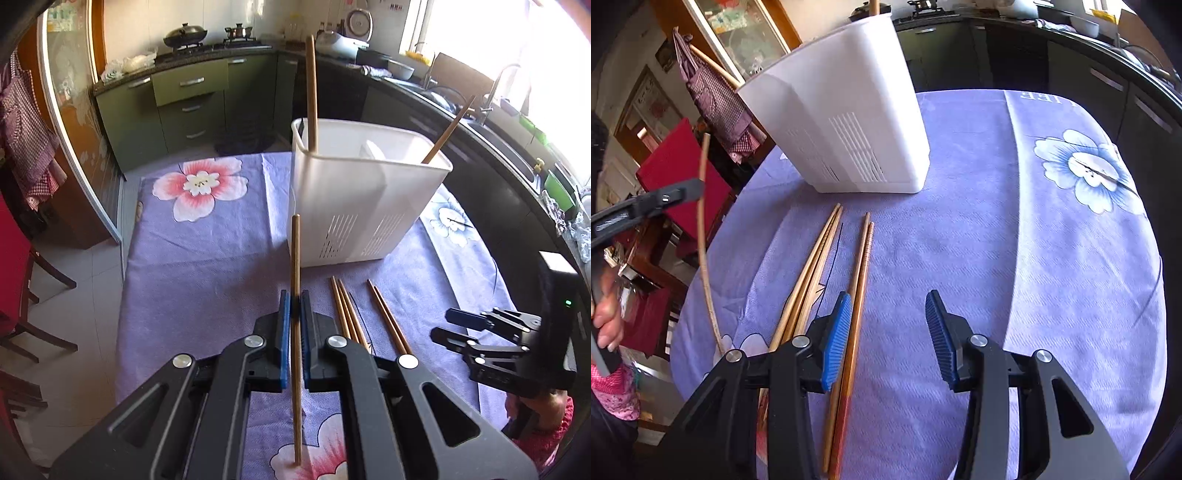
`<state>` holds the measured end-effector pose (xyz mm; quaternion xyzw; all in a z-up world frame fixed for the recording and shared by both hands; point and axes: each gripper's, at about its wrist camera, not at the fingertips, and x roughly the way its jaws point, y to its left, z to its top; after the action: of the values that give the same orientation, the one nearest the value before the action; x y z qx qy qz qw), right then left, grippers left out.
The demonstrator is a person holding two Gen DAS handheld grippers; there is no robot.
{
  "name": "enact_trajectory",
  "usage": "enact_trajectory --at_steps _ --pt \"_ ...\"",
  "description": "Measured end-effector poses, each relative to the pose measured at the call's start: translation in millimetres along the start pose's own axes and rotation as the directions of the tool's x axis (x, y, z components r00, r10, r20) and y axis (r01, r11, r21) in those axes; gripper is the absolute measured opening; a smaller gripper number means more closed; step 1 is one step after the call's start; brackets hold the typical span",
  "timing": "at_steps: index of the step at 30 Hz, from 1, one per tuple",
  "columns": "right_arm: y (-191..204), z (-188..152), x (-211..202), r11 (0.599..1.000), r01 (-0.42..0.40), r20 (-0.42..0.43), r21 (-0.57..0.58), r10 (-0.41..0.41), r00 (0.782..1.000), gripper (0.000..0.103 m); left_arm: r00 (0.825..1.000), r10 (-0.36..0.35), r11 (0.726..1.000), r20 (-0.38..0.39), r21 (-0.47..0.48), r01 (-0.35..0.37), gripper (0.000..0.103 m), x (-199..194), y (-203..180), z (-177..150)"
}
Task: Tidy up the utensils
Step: 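Grasp another wooden chopstick with the left tool and lift it, then grasp a wooden chopstick with the right tool while the left tool holds its chopstick upright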
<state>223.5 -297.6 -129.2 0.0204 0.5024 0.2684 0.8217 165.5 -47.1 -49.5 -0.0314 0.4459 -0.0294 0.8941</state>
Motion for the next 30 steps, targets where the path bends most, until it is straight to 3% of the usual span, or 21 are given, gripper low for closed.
enact_trajectory --at_steps 6,10,28,29,30 --pt "12.5 26.1 40.1 0.999 0.017 -0.103 -0.041 -0.021 0.994 0.028 0.997 -0.012 1.0 0.072 -0.002 0.013 0.005 -38.5 5.0 -13.8" --pt "13.3 36.4 53.9 0.999 0.008 -0.143 -0.038 -0.014 0.99 0.025 0.994 -0.018 1.0 0.107 0.01 0.017 0.005 -55.7 3.5 -25.3" --pt "44.1 43.4 71.8 0.961 0.176 -0.172 -0.212 -0.213 0.962 0.022 0.992 -0.022 0.999 0.121 0.035 0.018 0.005 -65.9 9.5 -34.6" --pt "46.3 44.5 73.4 0.957 0.185 -0.167 -0.224 -0.225 0.96 0.019 0.993 -0.024 0.999 0.12 0.035 0.02 0.005 -66.6 9.7 -34.7" --pt "49.9 45.0 76.1 0.955 0.181 -0.166 -0.234 -0.222 0.961 0.011 0.993 -0.025 0.999 0.119 0.036 0.021 0.005 -67.0 9.8 -34.8"
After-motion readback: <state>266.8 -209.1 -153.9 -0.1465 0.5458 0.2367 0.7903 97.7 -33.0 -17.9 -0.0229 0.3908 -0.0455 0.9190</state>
